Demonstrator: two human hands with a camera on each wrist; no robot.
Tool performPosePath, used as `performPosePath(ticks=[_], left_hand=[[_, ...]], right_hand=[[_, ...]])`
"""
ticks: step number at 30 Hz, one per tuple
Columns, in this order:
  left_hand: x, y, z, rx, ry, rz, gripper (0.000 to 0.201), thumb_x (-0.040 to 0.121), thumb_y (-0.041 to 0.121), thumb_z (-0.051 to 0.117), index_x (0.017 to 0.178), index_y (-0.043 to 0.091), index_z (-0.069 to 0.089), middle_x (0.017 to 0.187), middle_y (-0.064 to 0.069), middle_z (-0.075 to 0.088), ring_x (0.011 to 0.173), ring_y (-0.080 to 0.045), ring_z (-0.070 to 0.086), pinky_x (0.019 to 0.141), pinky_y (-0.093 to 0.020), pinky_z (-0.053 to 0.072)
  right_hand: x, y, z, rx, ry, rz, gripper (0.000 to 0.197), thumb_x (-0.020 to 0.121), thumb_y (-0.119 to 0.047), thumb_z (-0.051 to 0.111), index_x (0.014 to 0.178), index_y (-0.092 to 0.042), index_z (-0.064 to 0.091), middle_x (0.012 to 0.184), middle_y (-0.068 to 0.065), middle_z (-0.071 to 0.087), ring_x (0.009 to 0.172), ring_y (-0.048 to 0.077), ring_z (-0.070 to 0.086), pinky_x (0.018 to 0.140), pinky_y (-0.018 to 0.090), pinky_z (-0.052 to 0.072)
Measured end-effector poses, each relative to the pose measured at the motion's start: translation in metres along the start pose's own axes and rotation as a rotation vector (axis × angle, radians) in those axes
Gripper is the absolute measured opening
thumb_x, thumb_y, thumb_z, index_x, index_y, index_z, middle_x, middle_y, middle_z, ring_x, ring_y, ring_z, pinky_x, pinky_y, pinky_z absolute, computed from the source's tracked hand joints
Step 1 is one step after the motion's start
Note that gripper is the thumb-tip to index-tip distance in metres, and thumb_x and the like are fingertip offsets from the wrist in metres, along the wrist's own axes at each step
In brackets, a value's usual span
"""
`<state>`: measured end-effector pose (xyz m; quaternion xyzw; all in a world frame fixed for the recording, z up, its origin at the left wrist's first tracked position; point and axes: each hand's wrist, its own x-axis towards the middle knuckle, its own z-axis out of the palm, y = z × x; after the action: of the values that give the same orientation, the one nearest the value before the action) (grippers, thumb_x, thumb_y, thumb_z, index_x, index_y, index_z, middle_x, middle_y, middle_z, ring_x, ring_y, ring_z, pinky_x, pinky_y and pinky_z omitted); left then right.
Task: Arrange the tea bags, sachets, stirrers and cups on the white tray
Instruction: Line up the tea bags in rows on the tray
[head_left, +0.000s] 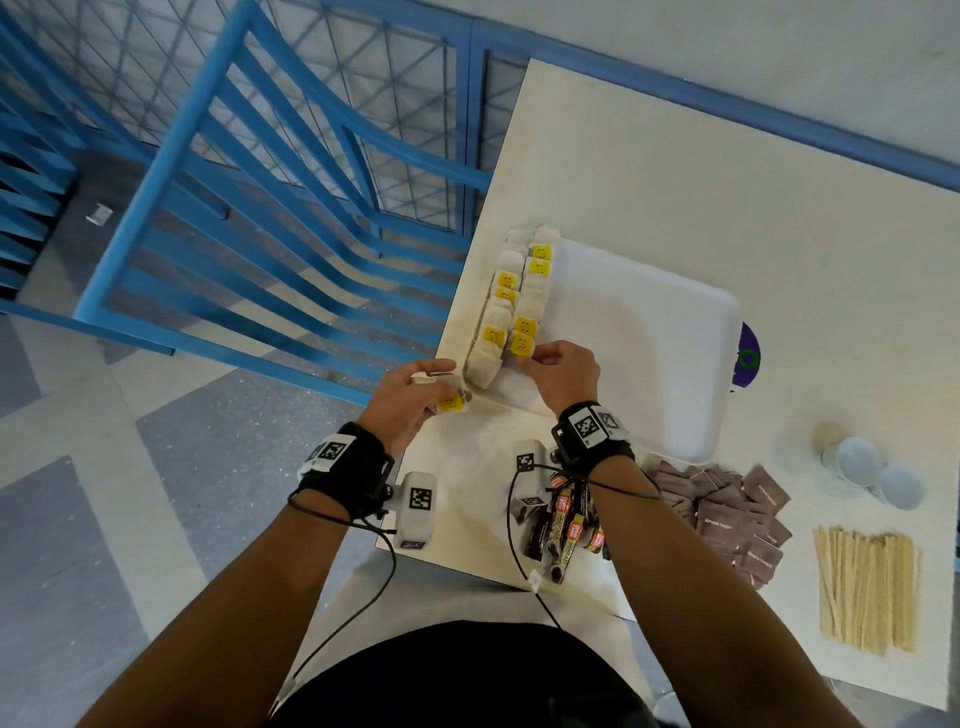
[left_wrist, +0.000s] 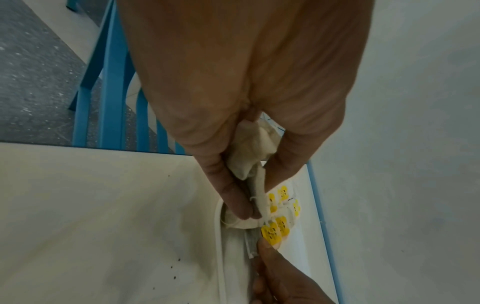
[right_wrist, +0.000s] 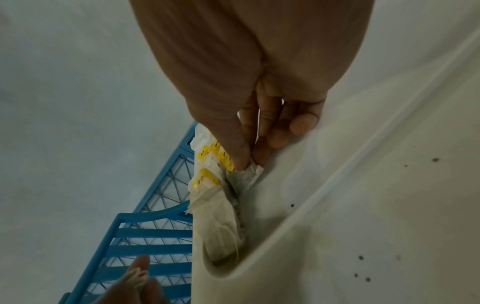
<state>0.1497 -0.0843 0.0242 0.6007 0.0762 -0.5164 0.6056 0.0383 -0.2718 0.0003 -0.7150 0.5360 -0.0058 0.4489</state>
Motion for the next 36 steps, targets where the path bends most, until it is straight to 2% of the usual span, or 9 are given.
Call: performPosePath(ticks=[5, 10, 15, 18, 20, 22, 27, 33, 36], left_hand=[[0.001, 0.0, 0.001, 0.0, 0.006, -0.003, 0.025, 0.092, -0.004, 0.068, 0.114, 0.006, 0.061, 0.113, -0.024, 0.067, 0.106, -0.039, 0.067, 0.097, -0.041, 0.055], [0.001, 0.003, 0.007, 0.012, 0.024, 0.014, 0.025, 0.091, -0.005, 0.068, 0.113, 0.006, 0.062, 0.102, -0.012, 0.067, 0.089, -0.025, 0.07, 0.074, -0.032, 0.062], [0.004, 0.002, 0.01, 0.073, 0.032, 0.042, 0.023, 0.09, -0.001, 0.07, 0.108, 0.012, 0.066, 0.102, -0.011, 0.067, 0.086, -0.024, 0.068, 0.068, -0.031, 0.059], [0.006, 0.002, 0.011, 0.075, 0.04, 0.059, 0.022, 0.09, 0.001, 0.071, 0.107, 0.014, 0.07, 0.089, -0.005, 0.072, 0.076, -0.02, 0.065, 0.063, -0.027, 0.055], [0.006, 0.002, 0.012, 0.061, 0.028, 0.067, 0.024, 0.09, 0.0, 0.071, 0.112, 0.01, 0.07, 0.084, -0.007, 0.073, 0.072, -0.021, 0.065, 0.065, -0.026, 0.056], [0.006, 0.001, 0.013, 0.057, 0.004, 0.073, 0.029, 0.091, 0.002, 0.07, 0.119, 0.004, 0.068, 0.091, -0.014, 0.074, 0.076, -0.023, 0.067, 0.072, -0.029, 0.059], [0.005, -0.003, 0.011, 0.116, 0.013, 0.066, 0.025, 0.095, 0.011, 0.068, 0.118, 0.0, 0.07, 0.095, -0.017, 0.073, 0.087, -0.027, 0.068, 0.07, -0.03, 0.059], [0.001, -0.009, 0.011, 0.246, 0.01, 0.043, 0.034, 0.091, 0.02, 0.076, 0.114, -0.002, 0.067, 0.102, -0.02, 0.076, 0.082, -0.023, 0.067, 0.065, -0.031, 0.052], [0.0, -0.01, 0.015, 0.226, 0.013, 0.035, 0.032, 0.088, 0.019, 0.078, 0.112, -0.001, 0.067, 0.103, -0.022, 0.075, 0.081, -0.023, 0.067, 0.066, -0.033, 0.051]], right_hand=[[0.0, -0.001, -0.001, 0.024, 0.006, 0.02, 0.026, 0.074, -0.032, 0.087, 0.089, -0.017, 0.074, 0.084, -0.001, 0.073, 0.08, 0.015, 0.067, 0.079, 0.026, 0.051], [-0.004, -0.001, -0.004, 0.042, 0.009, 0.02, 0.035, 0.074, -0.037, 0.086, 0.098, -0.016, 0.071, 0.087, -0.005, 0.071, 0.081, 0.01, 0.065, 0.07, 0.016, 0.045], [-0.02, 0.006, -0.006, -0.003, 0.066, -0.065, 0.02, 0.084, -0.028, 0.076, 0.1, -0.02, 0.067, 0.087, -0.007, 0.068, 0.083, 0.012, 0.064, 0.084, 0.032, 0.053], [-0.036, 0.0, -0.004, 0.013, -0.11, -0.161, 0.011, 0.09, -0.033, 0.07, 0.095, -0.023, 0.072, 0.085, -0.012, 0.07, 0.079, 0.005, 0.064, 0.077, 0.026, 0.052], [-0.045, -0.007, 0.0, 0.012, -0.311, -0.211, 0.022, 0.093, -0.046, 0.066, 0.094, -0.026, 0.073, 0.085, -0.011, 0.072, 0.075, 0.003, 0.064, 0.074, 0.023, 0.05], [-0.048, -0.01, 0.006, -0.006, -0.394, -0.24, 0.03, 0.091, -0.054, 0.064, 0.093, -0.025, 0.073, 0.083, -0.009, 0.074, 0.075, 0.007, 0.066, 0.074, 0.028, 0.054], [-0.037, -0.008, 0.011, -0.021, -0.303, -0.241, 0.025, 0.087, -0.041, 0.074, 0.097, -0.018, 0.072, 0.087, -0.007, 0.073, 0.079, 0.01, 0.068, 0.074, 0.03, 0.056], [-0.034, -0.006, 0.009, 0.105, -0.263, -0.164, 0.019, 0.086, -0.043, 0.073, 0.098, -0.029, 0.067, 0.09, -0.01, 0.071, 0.086, 0.011, 0.068, 0.082, 0.043, 0.06], [-0.036, -0.003, 0.008, 0.086, -0.293, -0.178, 0.022, 0.087, -0.037, 0.074, 0.103, -0.023, 0.07, 0.091, -0.008, 0.073, 0.084, 0.012, 0.069, 0.082, 0.041, 0.06]])
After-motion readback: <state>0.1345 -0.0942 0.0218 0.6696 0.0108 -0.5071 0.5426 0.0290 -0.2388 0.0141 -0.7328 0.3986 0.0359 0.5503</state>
